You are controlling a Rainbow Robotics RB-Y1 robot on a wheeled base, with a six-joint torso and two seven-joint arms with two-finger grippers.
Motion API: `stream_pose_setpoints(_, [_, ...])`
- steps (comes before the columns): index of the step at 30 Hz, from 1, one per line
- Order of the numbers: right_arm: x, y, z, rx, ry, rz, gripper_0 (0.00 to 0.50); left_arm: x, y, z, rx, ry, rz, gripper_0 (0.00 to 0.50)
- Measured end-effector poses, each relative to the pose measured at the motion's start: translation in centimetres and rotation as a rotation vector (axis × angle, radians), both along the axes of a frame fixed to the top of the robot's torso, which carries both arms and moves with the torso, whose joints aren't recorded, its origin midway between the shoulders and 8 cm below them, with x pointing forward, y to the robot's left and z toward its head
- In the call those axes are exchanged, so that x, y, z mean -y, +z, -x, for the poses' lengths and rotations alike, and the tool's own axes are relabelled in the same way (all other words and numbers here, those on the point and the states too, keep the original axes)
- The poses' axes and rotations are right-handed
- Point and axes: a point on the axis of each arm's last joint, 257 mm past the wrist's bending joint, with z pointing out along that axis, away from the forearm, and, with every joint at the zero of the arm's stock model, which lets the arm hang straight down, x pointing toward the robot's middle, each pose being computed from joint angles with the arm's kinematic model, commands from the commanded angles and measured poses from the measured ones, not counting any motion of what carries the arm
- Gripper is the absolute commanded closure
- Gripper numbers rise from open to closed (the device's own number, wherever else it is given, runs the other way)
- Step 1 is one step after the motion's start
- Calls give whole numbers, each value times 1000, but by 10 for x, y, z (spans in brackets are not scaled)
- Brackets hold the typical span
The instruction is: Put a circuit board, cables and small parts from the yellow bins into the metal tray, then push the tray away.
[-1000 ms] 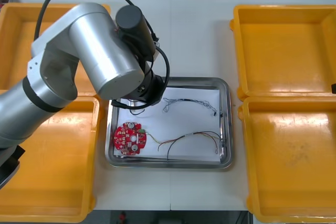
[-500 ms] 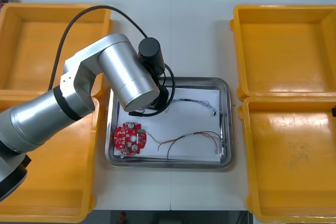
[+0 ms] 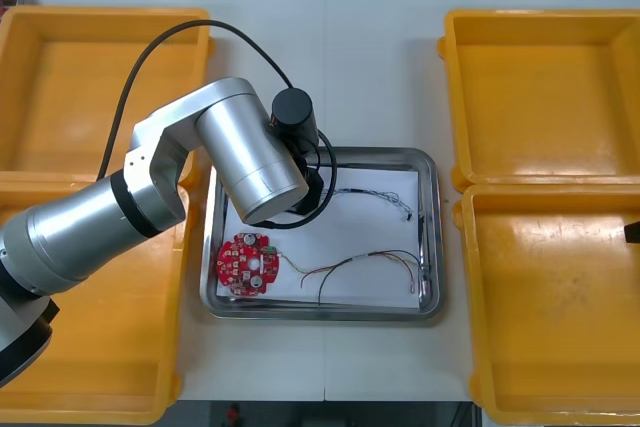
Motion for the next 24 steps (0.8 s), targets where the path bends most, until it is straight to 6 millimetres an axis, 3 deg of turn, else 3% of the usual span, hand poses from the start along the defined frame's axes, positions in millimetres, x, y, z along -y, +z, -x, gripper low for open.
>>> stream_pose_setpoints(12, [-3,-5,1,-7,-6,-18,0,-1,8,4,8,-2,-12,0])
stream_pose_setpoints(16, [-3,-5,1,-7,-10,-19,0,-3,33,15,-3,6,-4,0])
stream_pose_setpoints(20, [-3,-6,1,-7,-38,-35,0,-9,71,24,-1,17,43,0])
stream_pose_setpoints(24, [-3,-6,1,-7,-38,-37,0,-27,101,34,-22,40,74,0])
